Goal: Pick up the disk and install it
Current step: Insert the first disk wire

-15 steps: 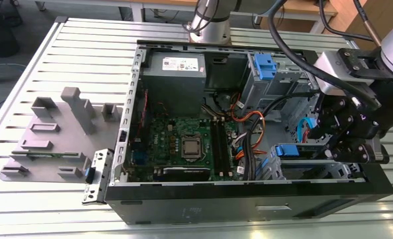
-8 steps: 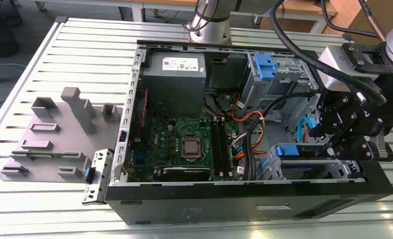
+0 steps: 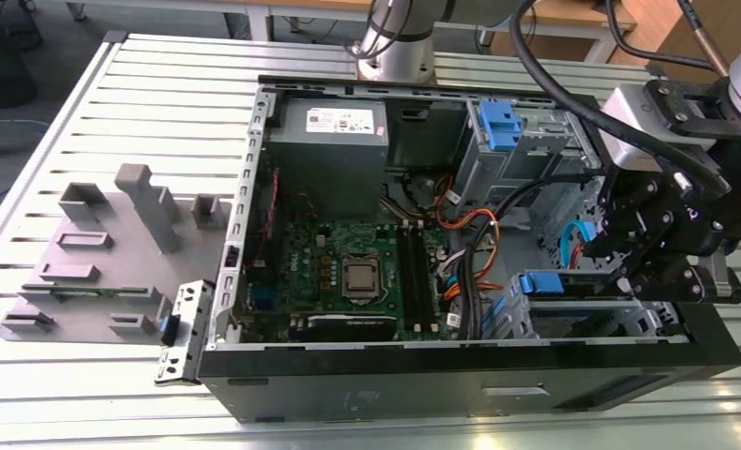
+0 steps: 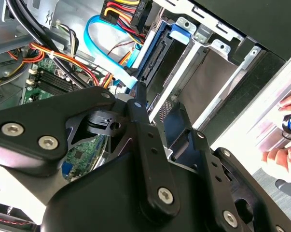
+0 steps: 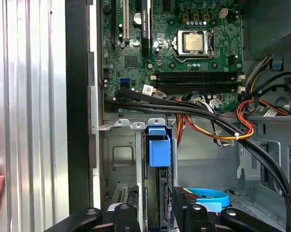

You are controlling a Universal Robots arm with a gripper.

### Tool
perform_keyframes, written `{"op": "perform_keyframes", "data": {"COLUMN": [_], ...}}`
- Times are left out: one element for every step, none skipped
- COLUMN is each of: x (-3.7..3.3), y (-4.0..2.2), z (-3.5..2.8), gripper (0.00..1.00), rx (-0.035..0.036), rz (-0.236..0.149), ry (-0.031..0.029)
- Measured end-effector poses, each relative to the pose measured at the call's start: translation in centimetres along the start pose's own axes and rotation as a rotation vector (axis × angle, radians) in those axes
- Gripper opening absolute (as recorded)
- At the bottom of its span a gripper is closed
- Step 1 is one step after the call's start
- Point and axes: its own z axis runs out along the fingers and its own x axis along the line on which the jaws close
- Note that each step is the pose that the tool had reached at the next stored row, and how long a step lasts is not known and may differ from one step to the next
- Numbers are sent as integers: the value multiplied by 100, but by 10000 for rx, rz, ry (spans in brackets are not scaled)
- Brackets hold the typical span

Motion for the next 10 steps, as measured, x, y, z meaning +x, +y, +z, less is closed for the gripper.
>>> {"op": "perform_keyframes", "data": {"x": [0,0,-1,-2,-2,-2,-2,-3,-7,-13], "y": [0,0,0,0,1,1,1,1,1,1], "z": [-2,-13,-26,-37,-47,-56,-58,-58,-59,-60], "gripper": [42,42,42,42,42,42,42,42,42,42], "rx": [0,0,0,0,0,0,0,0,0,0], "rz": [0,1,0,0,0,0,0,0,0,0], "ry": [0,3,3,2,0,0,-2,-2,-1,1]}}
